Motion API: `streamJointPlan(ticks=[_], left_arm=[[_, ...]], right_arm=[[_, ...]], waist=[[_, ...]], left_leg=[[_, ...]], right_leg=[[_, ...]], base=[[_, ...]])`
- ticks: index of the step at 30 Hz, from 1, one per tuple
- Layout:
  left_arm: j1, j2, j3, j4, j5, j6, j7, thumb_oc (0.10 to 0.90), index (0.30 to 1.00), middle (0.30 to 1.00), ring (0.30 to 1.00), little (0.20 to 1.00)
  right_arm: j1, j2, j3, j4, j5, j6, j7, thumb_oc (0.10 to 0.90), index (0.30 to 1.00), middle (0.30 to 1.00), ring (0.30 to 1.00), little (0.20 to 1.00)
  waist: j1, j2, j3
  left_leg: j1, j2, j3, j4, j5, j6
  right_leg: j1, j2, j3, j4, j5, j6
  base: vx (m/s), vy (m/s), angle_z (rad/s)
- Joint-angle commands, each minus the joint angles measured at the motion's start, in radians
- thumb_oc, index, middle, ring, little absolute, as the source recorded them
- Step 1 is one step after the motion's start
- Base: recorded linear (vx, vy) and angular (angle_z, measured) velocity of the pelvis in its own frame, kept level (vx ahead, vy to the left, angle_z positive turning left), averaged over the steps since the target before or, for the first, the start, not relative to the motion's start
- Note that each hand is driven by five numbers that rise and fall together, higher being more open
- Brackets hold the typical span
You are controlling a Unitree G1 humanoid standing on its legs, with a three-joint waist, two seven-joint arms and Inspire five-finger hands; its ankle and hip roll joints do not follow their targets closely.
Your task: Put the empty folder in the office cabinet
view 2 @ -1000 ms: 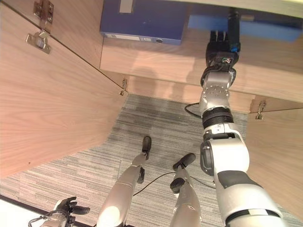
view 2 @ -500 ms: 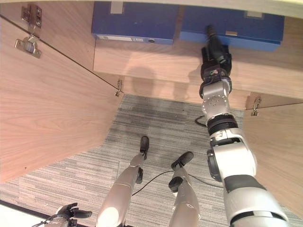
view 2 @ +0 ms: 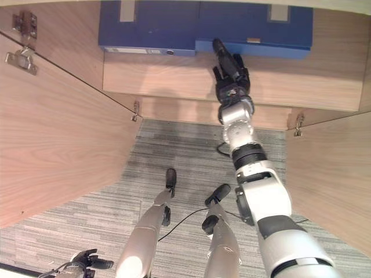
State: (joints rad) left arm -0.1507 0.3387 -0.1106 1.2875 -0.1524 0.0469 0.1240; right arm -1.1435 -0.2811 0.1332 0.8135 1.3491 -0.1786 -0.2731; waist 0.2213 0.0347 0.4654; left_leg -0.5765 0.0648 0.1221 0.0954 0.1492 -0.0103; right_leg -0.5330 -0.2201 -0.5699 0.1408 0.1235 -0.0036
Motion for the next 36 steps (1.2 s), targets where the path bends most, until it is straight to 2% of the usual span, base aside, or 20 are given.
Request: streamJointPlan(ticks=[1, 4, 6, 7, 8, 9, 10, 11, 12, 13, 14, 15, 16, 20, 21, 23, 24, 26, 30, 36], left_arm=[[0.053, 0.066, -0.016, 0.114, -0.010, 0.064, 0.058, 0.800, 0.900, 0.900, 0.900, 0.900], [0.046, 0.068, -0.017, 0.115, 0.002, 0.066, 0.061, 0.800, 0.900, 0.900, 0.900, 0.900], [0.042, 0.074, -0.017, 0.110, 0.016, 0.062, 0.059, 0.800, 0.900, 0.900, 0.900, 0.900], [0.042, 0.074, -0.017, 0.110, 0.016, 0.062, 0.059, 0.800, 0.900, 0.900, 0.900, 0.900], [0.041, 0.081, -0.019, 0.110, 0.023, 0.061, 0.054, 0.800, 0.900, 0.900, 0.900, 0.900], [0.044, 0.097, -0.018, 0.108, 0.040, 0.058, 0.038, 0.800, 0.900, 0.900, 0.900, 0.900], [0.043, 0.096, -0.018, 0.108, 0.040, 0.058, 0.038, 0.800, 0.900, 0.900, 0.900, 0.900], [0.045, 0.113, -0.028, 0.106, 0.054, 0.055, 0.019, 0.800, 0.900, 0.900, 0.900, 0.900], [0.043, 0.111, -0.027, 0.106, 0.055, 0.056, 0.018, 0.800, 0.900, 0.900, 0.900, 0.900], [0.050, 0.126, -0.035, 0.099, 0.065, 0.051, -0.004, 0.800, 0.900, 0.900, 0.900, 0.900], [0.052, 0.125, -0.037, 0.097, 0.070, 0.050, -0.016, 0.800, 0.900, 0.900, 0.900, 0.900], [0.051, 0.125, -0.037, 0.097, 0.070, 0.050, -0.016, 0.800, 0.900, 0.900, 0.900, 0.900], [0.055, 0.139, -0.056, 0.087, 0.076, 0.046, -0.047, 0.800, 0.900, 0.900, 0.900, 0.900], [0.046, 0.144, -0.064, 0.080, 0.074, 0.050, -0.067, 0.800, 0.900, 0.900, 0.900, 0.900], [0.049, 0.152, -0.064, 0.080, 0.078, 0.049, -0.075, 0.800, 0.900, 0.900, 0.900, 0.900], [0.056, 0.154, -0.060, 0.077, 0.083, 0.047, -0.078, 0.800, 0.900, 0.900, 0.900, 0.900], [0.056, 0.154, -0.060, 0.077, 0.083, 0.047, -0.078, 0.800, 0.900, 0.900, 0.900, 0.900], [0.046, 0.154, -0.060, 0.075, 0.086, 0.043, -0.085, 0.800, 0.900, 0.900, 0.900, 0.900], [0.041, 0.158, -0.057, 0.062, 0.098, 0.038, -0.092, 0.800, 0.900, 0.900, 0.900, 0.900], [0.047, 0.154, -0.060, 0.047, 0.107, 0.027, -0.099, 0.800, 0.900, 0.900, 0.900, 0.900]], right_arm=[[-0.035, -0.027, 0.046, -0.130, -0.031, -0.058, 0.028, 0.800, 0.900, 0.900, 0.900, 0.900], [-0.024, -0.036, 0.064, -0.134, -0.042, -0.042, 0.029, 0.800, 0.900, 0.900, 0.900, 0.900], [-0.030, -0.062, 0.099, -0.109, -0.072, 0.006, 0.043, 0.800, 0.900, 0.900, 0.900, 0.900], [-0.031, -0.063, 0.099, -0.109, -0.072, 0.006, 0.044, 0.800, 0.900, 0.900, 0.900, 0.900], [-0.035, -0.079, 0.121, -0.089, -0.094, 0.040, 0.057, 0.800, 0.900, 0.900, 0.900, 0.900], [-0.059, -0.134, 0.203, -0.033, -0.191, 0.139, 0.102, 0.800, 0.900, 0.900, 0.900, 0.900], [-0.060, -0.134, 0.204, -0.031, -0.191, 0.139, 0.102, 0.800, 0.900, 0.900, 0.900, 0.900], [-0.089, -0.189, 0.307, 0.030, -0.318, 0.236, 0.156, 0.800, 0.900, 0.900, 0.900, 0.900], [-0.095, -0.190, 0.309, 0.036, -0.321, 0.237, 0.162, 0.800, 0.900, 0.900, 0.900, 0.900], [-0.143, -0.258, 0.436, 0.113, -0.515, 0.318, 0.237, 0.800, 0.900, 0.900, 0.900, 0.900], [-0.172, -0.283, 0.497, 0.160, -0.609, 0.347, 0.275, 0.800, 0.900, 0.900, 0.900, 0.900], [-0.173, -0.283, 0.498, 0.161, -0.609, 0.347, 0.276, 0.800, 0.900, 0.900, 0.900, 0.900], [-0.237, -0.330, 0.663, 0.264, -0.918, 0.396, 0.361, 0.800, 0.900, 0.900, 0.900, 0.900], [-0.266, -0.338, 0.730, 0.266, -1.048, 0.406, 0.395, 0.800, 0.900, 0.900, 0.900, 0.900], [-0.301, -0.344, 0.790, 0.261, -1.166, 0.407, 0.415, 0.800, 0.900, 0.900, 0.900, 0.900], [-0.322, -0.347, 0.846, 0.241, -1.281, 0.402, 0.442, 0.800, 0.900, 0.900, 0.900, 0.900], [-0.323, -0.347, 0.846, 0.241, -1.281, 0.402, 0.442, 0.800, 0.900, 0.900, 0.900, 0.900], [-0.320, -0.346, 0.891, 0.211, -1.388, 0.392, 0.466, 0.800, 0.900, 0.900, 0.900, 0.900], [-0.276, -0.369, 0.910, 0.117, -1.386, 0.385, 0.505, 0.800, 0.900, 0.900, 0.900, 0.900], [-0.196, -0.340, 0.930, 0.093, -1.437, 0.373, 0.547, 0.800, 0.900, 0.900, 0.900, 0.900]], waist=[[0.023, -0.037, -0.045], [0.021, -0.038, -0.045], [0.024, -0.042, -0.044], [0.024, -0.042, -0.044], [0.025, -0.044, -0.045], [0.030, -0.048, -0.044], [0.029, -0.048, -0.043], [0.032, -0.056, -0.043], [0.031, -0.053, -0.041], [0.031, -0.060, -0.041], [0.030, -0.057, -0.039], [0.029, -0.056, -0.038], [0.027, -0.058, -0.037], [0.021, -0.056, -0.036], [0.019, -0.058, -0.041], [0.015, -0.058, -0.044], [0.015, -0.058, -0.044], [0.011, -0.059, -0.051], [0.003, -0.066, -0.065], [0.000, -0.074, -0.093]], left_leg=[[0.035, 0.010, -0.009, -0.025, -0.066, -0.055], [0.036, 0.012, -0.008, -0.026, -0.065, -0.055], [0.036, 0.011, -0.007, -0.028, -0.064, -0.057], [0.036, 0.012, -0.007, -0.028, -0.064, -0.057], [0.036, 0.011, -0.007, -0.029, -0.063, -0.057], [0.034, 0.012, -0.007, -0.030, -0.059, -0.059], [0.034, 0.012, -0.007, -0.030, -0.059, -0.059], [0.033, 0.016, -0.004, -0.030, -0.056, -0.060], [0.033, 0.016, -0.004, -0.030, -0.056, -0.060], [0.034, 0.018, 0.001, -0.029, -0.054, -0.062], [0.034, 0.019, 0.002, -0.028, -0.054, -0.062], [0.034, 0.019, 0.002, -0.028, -0.054, -0.062], [0.034, 0.020, 0.006, -0.024, -0.053, -0.062], [0.037, 0.021, 0.008, -0.026, -0.051, -0.063], [0.041, 0.020, 0.009, -0.029, -0.050, -0.063], [0.046, 0.020, 0.011, -0.035, -0.049, -0.063], [0.046, 0.020, 0.011, -0.035, -0.049, -0.063], [0.057, 0.021, 0.014, -0.052, -0.043, -0.065], [0.083, 0.022, 0.020, -0.088, -0.029, -0.071], [0.135, 0.024, 0.035, -0.147, 0.000, -0.081]], right_leg=[[0.078, -0.029, 0.037, 0.048, -0.094, 0.108], [0.079, -0.029, 0.034, 0.048, -0.093, 0.108], [0.079, -0.028, 0.031, 0.045, -0.091, 0.107], [0.079, -0.028, 0.031, 0.045, -0.091, 0.107], [0.079, -0.027, 0.030, 0.043, -0.090, 0.107], [0.078, -0.026, 0.028, 0.043, -0.089, 0.105], [0.078, -0.026, 0.028, 0.043, -0.089, 0.105], [0.077, -0.027, 0.027, 0.042, -0.086, 0.105], [0.077, -0.026, 0.027, 0.042, -0.086, 0.104], [0.077, -0.027, 0.027, 0.041, -0.082, 0.105], [0.077, -0.026, 0.026, 0.043, -0.082, 0.106], [0.077, -0.026, 0.026, 0.043, -0.082, 0.106], [0.079, -0.027, 0.027, 0.038, -0.076, 0.109], [0.085, -0.025, 0.028, 0.032, -0.074, 0.110], [0.087, -0.025, 0.031, 0.028, -0.072, 0.111], [0.092, -0.022, 0.035, 0.019, -0.071, 0.112], [0.092, -0.022, 0.035, 0.019, -0.070, 0.112], [0.100, -0.018, 0.037, -0.001, -0.066, 0.115], [0.121, -0.005, 0.038, -0.039, -0.053, 0.121], [0.168, 0.011, 0.039, -0.101, -0.027, 0.136]], base=[[0.00, 0.000, 0.00], [0.00, 0.000, 0.00], [0.00, 0.000, 0.00], [0.00, 0.000, 0.00], [0.00, 0.000, 0.00], [0.00, 0.000, 0.00], [0.00, 0.000, 0.00], [0.00, 0.000, 0.00], [-0.03, 0.005, -0.01], [0.00, 0.000, 0.00], [0.00, 0.000, 0.00], [-0.03, 0.043, -0.03], [-0.03, 0.038, -0.04], [-0.01, 0.029, -0.05], [0.00, 0.042, -0.03], [0.00, 0.034, -0.03], [-0.01, 0.025, -0.07], [0.00, 0.020, -0.10], [0.00, 0.009, -0.09], [0.00, 0.008, -0.02]])
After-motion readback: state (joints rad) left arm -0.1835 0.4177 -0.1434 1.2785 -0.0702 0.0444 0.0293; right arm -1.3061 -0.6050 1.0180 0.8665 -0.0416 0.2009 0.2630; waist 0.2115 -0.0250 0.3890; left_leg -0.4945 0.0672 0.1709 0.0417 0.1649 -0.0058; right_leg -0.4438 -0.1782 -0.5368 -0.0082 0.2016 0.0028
